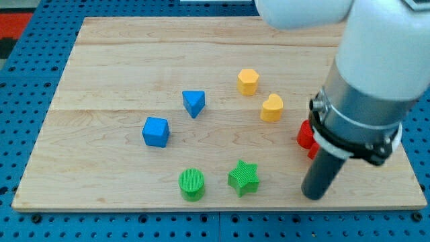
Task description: Move the green circle below the blue cube
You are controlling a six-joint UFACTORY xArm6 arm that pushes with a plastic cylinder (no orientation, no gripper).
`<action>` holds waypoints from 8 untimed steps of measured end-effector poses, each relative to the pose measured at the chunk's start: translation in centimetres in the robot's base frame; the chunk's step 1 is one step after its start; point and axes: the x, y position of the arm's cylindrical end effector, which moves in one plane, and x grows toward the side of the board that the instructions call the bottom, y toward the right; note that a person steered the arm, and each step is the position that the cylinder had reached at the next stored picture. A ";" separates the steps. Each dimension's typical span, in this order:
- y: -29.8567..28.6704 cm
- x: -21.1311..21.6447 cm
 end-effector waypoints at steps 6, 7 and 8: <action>-19.2 -2.2; -17.8 -0.5; -15.8 -0.9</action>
